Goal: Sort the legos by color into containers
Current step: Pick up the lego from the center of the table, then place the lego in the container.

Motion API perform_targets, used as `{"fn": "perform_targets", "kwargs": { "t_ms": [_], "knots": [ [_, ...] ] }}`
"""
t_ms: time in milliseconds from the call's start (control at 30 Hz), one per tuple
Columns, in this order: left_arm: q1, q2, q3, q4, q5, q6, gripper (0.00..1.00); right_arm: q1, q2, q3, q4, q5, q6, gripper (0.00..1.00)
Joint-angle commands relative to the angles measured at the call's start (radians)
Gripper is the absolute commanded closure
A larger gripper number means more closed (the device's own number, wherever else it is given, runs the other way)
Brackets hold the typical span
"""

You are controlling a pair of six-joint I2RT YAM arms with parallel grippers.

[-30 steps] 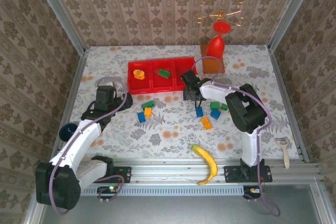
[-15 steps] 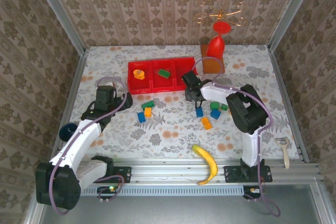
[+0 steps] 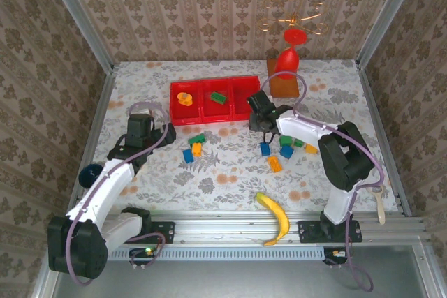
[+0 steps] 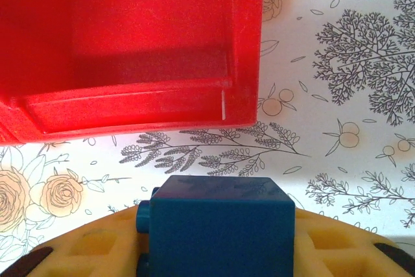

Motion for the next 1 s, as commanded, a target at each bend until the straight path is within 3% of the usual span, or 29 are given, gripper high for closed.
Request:
{"fn": "perform_targets", "kwargs": {
  "t_ms": [0, 500, 967],
  "knots": [
    [0.006, -0.009, 0.001, 0.006, 0.01, -0.012, 0.0, 0.011, -0.002, 0.058, -0.025, 0.007, -0.03, 0.66],
    [0.006, -0.012, -0.004, 0.009, 0.02, -0.015, 0.0, 0.014, 0.215, 0.377, -0.087, 0.044, -0.154, 0.63],
    [0.007, -0.012, -0.006, 0.005, 0.029, -0.018, 0.0, 0.014, 0.322, 0.506, -0.13, 0.086, -0.185, 0.38]
  ]
}}
